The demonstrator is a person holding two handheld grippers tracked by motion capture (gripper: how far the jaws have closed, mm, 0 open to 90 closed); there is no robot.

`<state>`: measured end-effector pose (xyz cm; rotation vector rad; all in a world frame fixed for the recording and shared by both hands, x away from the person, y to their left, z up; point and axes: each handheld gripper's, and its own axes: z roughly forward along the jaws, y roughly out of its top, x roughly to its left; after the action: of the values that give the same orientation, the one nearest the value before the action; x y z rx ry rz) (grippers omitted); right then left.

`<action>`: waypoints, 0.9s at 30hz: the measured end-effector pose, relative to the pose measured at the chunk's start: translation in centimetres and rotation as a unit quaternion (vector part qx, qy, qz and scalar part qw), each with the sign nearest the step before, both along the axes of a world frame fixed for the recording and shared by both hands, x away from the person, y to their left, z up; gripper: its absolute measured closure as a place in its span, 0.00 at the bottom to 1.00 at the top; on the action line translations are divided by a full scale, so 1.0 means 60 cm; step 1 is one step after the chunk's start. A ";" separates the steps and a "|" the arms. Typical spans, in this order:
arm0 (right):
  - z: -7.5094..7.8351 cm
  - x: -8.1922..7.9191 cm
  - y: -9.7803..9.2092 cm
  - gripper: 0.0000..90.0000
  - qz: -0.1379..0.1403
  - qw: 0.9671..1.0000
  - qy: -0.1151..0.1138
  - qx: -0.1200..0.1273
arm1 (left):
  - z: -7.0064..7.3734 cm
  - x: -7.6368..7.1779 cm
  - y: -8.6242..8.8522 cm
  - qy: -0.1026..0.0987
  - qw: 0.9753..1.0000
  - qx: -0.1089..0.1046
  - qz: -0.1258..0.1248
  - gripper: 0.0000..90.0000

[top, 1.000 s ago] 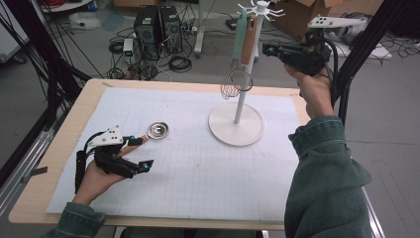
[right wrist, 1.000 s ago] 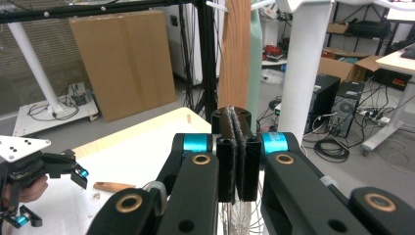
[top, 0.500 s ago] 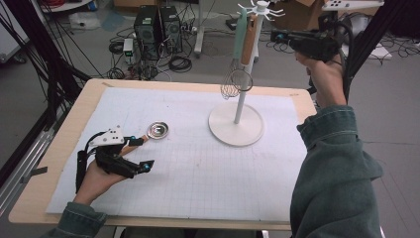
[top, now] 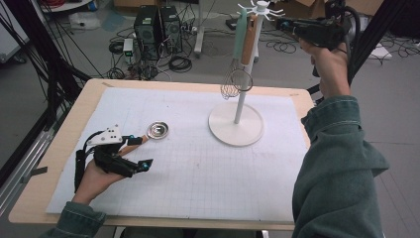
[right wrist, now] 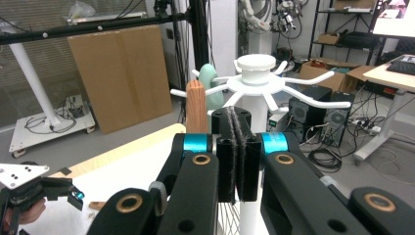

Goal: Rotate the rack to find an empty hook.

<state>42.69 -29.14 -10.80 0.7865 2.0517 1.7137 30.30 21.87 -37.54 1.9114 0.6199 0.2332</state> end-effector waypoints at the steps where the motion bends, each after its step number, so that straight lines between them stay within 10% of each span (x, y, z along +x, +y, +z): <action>1: 0.000 0.001 0.002 0.99 0.001 1.000 0.001 0.000 | 0.000 0.000 0.000 -0.001 1.000 0.001 0.000 0.10; 27: 0.004 -0.019 0.061 1.00 -0.027 0.999 -0.011 -0.022 | 0.002 -0.001 0.004 -0.002 1.000 0.002 0.004 0.10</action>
<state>41.53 -25.51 -10.58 0.7977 2.0295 1.6349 30.27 22.13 -37.42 1.9115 0.6251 0.2434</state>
